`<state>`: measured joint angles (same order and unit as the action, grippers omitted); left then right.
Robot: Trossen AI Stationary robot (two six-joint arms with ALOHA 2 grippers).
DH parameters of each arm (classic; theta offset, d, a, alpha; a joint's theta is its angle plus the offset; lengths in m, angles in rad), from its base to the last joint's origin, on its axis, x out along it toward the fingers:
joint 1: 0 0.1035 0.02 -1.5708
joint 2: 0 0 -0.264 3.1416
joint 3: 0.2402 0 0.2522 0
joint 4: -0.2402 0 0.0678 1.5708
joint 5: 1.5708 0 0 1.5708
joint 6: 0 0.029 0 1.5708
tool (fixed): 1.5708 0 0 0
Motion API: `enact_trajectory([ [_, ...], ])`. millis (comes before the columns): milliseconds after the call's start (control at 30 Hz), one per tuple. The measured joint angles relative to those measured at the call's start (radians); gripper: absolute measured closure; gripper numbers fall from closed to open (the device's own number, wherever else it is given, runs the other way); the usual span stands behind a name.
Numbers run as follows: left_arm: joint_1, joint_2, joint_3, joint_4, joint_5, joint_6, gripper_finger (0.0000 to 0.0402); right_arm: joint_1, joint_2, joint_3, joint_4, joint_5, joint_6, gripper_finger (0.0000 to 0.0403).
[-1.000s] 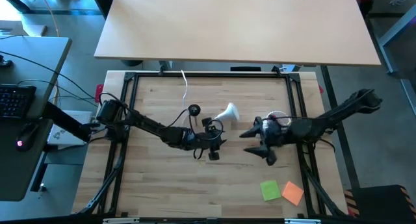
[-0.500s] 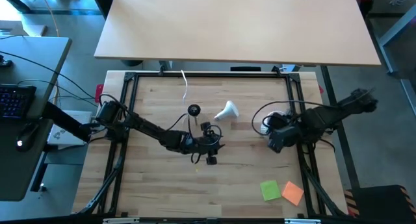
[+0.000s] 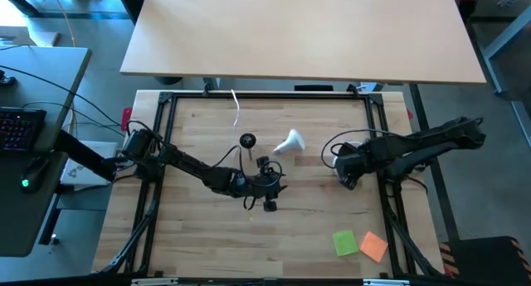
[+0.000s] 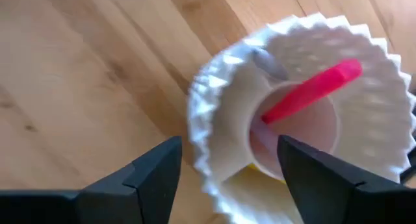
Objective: Screw lightbulb
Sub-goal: Move the desk organizer to the top right of the table
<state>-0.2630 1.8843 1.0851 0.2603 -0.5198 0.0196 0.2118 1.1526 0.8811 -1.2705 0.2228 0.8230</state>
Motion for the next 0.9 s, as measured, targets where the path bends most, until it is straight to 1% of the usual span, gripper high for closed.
enact_trajectory([
  [33, 0.000, 0.000, 0.000, 0.000, 0.000, 0.000, 0.0236, -0.007, 0.000, -0.009, 0.009, -0.011, -0.015, 0.0175],
  [100, 0.000, 0.000, 0.000, 0.000, 0.000, 0.000, 0.0236, -0.020, 0.000, -0.025, 0.046, -0.040, -0.039, 0.0213],
  [200, 0.000, 0.000, 0.000, -0.001, 0.000, 0.000, 0.0236, -0.035, -0.001, -0.032, 0.085, -0.045, -0.076, 0.0287],
  [300, 0.000, 0.000, 0.000, 0.000, 0.000, 0.000, 0.0236, -0.055, 0.001, -0.032, 0.116, -0.048, -0.132, 0.0370],
  [333, 0.000, 0.000, 0.000, 0.000, 0.000, 0.000, 0.0236, -0.065, 0.001, -0.032, 0.118, -0.051, -0.154, 0.0385],
  [367, 0.000, 0.000, 0.000, 0.001, 0.000, 0.000, 0.0236, -0.075, 0.000, -0.028, 0.121, -0.041, -0.174, 0.0389],
  [500, 0.000, 0.000, 0.000, 0.014, 0.000, 0.001, 0.0236, -0.153, 0.000, -0.010, 0.141, -0.001, -0.246, 0.0384],
  [567, -0.001, 0.000, 0.000, 0.019, 0.001, 0.001, 0.0236, -0.205, 0.000, -0.004, 0.159, 0.010, -0.306, 0.0392],
  [700, -0.001, 0.000, 0.000, 0.023, 0.001, 0.003, 0.0236, -0.327, 0.000, 0.001, 0.242, 0.002, -0.443, 0.0394],
  [900, -0.001, 0.000, 0.000, 0.023, 0.001, 0.001, 0.0236, -0.559, 0.000, 0.002, 0.371, -0.067, -0.628, 0.0394],
])
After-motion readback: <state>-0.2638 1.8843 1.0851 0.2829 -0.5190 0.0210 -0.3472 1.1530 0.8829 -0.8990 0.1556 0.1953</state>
